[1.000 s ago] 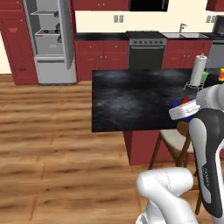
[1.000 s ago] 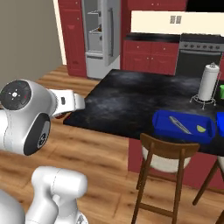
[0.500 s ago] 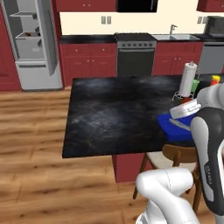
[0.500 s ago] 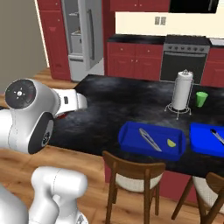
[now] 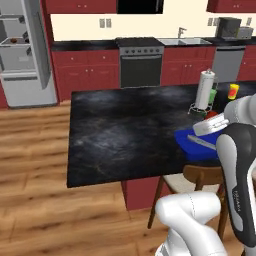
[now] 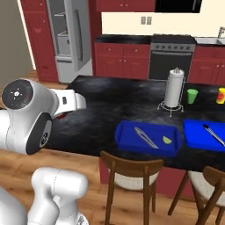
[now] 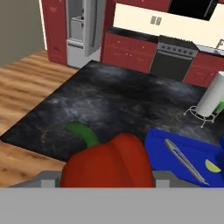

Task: Gather the bell pepper and lemon wedge from the fridge and place them on a tray on the dining counter. Then gather the steak and chicken drumstick from the fridge and place them on the other tray.

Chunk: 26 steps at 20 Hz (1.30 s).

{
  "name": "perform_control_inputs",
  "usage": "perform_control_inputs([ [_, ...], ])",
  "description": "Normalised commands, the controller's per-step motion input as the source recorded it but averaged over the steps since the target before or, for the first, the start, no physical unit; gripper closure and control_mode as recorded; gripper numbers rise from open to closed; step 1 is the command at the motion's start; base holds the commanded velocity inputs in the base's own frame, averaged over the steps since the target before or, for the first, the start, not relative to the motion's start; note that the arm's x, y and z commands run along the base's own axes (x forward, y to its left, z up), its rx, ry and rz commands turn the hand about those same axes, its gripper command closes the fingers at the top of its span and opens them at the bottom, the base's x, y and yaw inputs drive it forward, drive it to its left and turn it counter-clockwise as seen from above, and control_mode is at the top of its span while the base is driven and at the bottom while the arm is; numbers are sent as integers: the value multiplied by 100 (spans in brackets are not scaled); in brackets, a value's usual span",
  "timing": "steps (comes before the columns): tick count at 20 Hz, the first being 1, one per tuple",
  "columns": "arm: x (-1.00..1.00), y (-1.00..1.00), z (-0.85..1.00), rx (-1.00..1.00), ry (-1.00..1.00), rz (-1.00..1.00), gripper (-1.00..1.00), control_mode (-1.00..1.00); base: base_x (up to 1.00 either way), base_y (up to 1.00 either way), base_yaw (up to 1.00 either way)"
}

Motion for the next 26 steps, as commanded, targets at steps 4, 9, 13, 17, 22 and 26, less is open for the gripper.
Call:
perform_control_inputs([
  [4, 0, 0, 0, 0, 0, 0, 100, 100, 100, 0, -35],
  [9, 0, 0, 0, 0, 0, 0, 100, 100, 100, 0, -41],
  [13, 0, 0, 0, 0, 0, 0, 100, 100, 74, 0, -33],
  [17, 0, 0, 0, 0, 0, 0, 100, 100, 0, 55, -7],
  [22, 0, 0, 0, 0, 0, 0, 100, 100, 0, 99, 3],
  [26, 0, 0, 0, 0, 0, 0, 100, 100, 13, 49, 14],
])
